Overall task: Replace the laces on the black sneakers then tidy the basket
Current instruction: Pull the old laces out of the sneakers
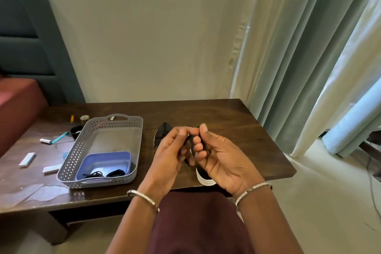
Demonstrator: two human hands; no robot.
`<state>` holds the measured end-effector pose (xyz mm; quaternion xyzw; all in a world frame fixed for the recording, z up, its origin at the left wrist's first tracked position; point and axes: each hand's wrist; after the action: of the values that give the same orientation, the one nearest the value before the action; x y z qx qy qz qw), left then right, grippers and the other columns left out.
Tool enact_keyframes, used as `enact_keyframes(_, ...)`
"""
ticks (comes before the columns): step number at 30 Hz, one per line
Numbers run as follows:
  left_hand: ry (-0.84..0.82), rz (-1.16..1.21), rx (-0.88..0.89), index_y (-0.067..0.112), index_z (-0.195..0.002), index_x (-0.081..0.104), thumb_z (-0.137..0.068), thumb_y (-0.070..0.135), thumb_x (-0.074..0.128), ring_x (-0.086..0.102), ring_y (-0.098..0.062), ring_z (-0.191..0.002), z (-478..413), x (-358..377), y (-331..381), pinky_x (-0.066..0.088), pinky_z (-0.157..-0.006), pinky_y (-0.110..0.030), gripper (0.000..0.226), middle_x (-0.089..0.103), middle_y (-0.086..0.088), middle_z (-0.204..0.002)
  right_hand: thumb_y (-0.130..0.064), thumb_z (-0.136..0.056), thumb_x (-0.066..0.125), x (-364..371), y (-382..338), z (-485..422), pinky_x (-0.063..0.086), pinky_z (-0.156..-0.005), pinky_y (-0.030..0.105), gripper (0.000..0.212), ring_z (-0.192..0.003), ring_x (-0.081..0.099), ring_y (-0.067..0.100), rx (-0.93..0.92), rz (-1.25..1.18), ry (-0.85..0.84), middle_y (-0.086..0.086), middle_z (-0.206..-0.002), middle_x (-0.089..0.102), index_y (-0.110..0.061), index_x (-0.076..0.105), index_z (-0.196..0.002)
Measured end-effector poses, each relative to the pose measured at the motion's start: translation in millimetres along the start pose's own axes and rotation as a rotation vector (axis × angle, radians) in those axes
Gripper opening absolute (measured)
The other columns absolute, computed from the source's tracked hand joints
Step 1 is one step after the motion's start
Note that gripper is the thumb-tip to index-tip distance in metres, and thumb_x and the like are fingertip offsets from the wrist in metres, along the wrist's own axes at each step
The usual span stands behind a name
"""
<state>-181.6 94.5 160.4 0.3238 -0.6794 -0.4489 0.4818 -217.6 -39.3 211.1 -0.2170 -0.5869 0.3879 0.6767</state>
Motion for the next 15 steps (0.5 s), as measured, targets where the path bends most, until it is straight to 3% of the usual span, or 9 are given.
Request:
enact_keyframes(4,-0.035,-0.546,0.209,0.022,-0.087,0.062,-0.103,0.026,0.046,0.042,-0.004,-0.051,3,9,-8,0.034,-0.05,-0.019,0.023,0.05,0.013,-0.059,-0.013,-0.086,0.067,-3,-8,-1,0.057,-0.059,0.019,0.026,-0.072,0.07,0.014,-0.153,-0.224,0.084,0.014,-0.086,0.07,0.005,0.071,-0.105)
enact_keyframes(7,-0.072,-0.858,0.29,0.031,-0.085,0.059,-0.103,0.033,0.044,0.054,-0.003,-0.061,5,13,-13,0.039,-0.057,-0.016,0.023,0.059,0.019,-0.068,-0.009,-0.088,0.065,-8,-4,-9,0.06,-0.076,0.025,0.026,-0.092,0.074,0.022,-0.398,-0.146,0.183,0.016,-0.098,0.074,0.004,0.069,-0.11)
enact_keyframes(9,-0.108,-0.998,0.297,0.034,-0.086,0.056,-0.103,0.042,0.039,0.059,-0.005,-0.069,6,16,-14,0.047,-0.061,-0.028,0.026,0.061,0.015,-0.073,-0.01,-0.093,0.064,-15,2,-19,0.059,-0.082,0.027,0.022,-0.096,0.073,0.023,-0.646,0.115,0.318,0.011,-0.1,0.076,0.0,0.07,-0.112)
enact_keyframes(11,-0.128,-1.052,0.336,0.034,-0.083,0.052,-0.103,0.046,0.036,0.059,-0.007,-0.07,7,16,-10,0.05,-0.064,-0.036,0.028,0.06,0.013,-0.075,-0.01,-0.097,0.063,-29,8,-29,0.059,-0.082,0.026,0.018,-0.095,0.073,0.015,-0.965,0.597,0.44,0.003,-0.1,0.076,-0.004,0.072,-0.111)
enact_keyframes(13,-0.118,-1.099,0.391,0.033,-0.081,0.05,-0.102,0.049,0.034,0.057,-0.009,-0.068,6,14,1,0.048,-0.06,-0.034,0.031,0.057,0.012,-0.07,-0.004,-0.098,0.059,-49,15,-39,0.058,-0.079,0.026,0.016,-0.092,0.07,0.011,-1.228,1.137,0.391,0.003,-0.101,0.074,-0.003,0.07,-0.108)
enact_keyframes(15,-0.093,-1.164,0.438,0.03,-0.081,0.052,-0.101,0.049,0.034,0.055,-0.008,-0.069,2,7,14,0.045,-0.058,-0.027,0.033,0.055,0.013,-0.069,-0.001,-0.096,0.054,-65,21,-42,0.055,-0.075,0.03,0.016,-0.087,0.064,0.014,-1.247,1.478,0.254,0.006,-0.098,0.068,-0.002,0.067,-0.106)
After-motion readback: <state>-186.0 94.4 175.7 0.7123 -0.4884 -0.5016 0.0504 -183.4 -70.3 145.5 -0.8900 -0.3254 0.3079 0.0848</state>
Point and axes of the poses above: each hand's wrist, its own z-axis away from the middle knuckle, its own x-axis out of the palm, y = z × x
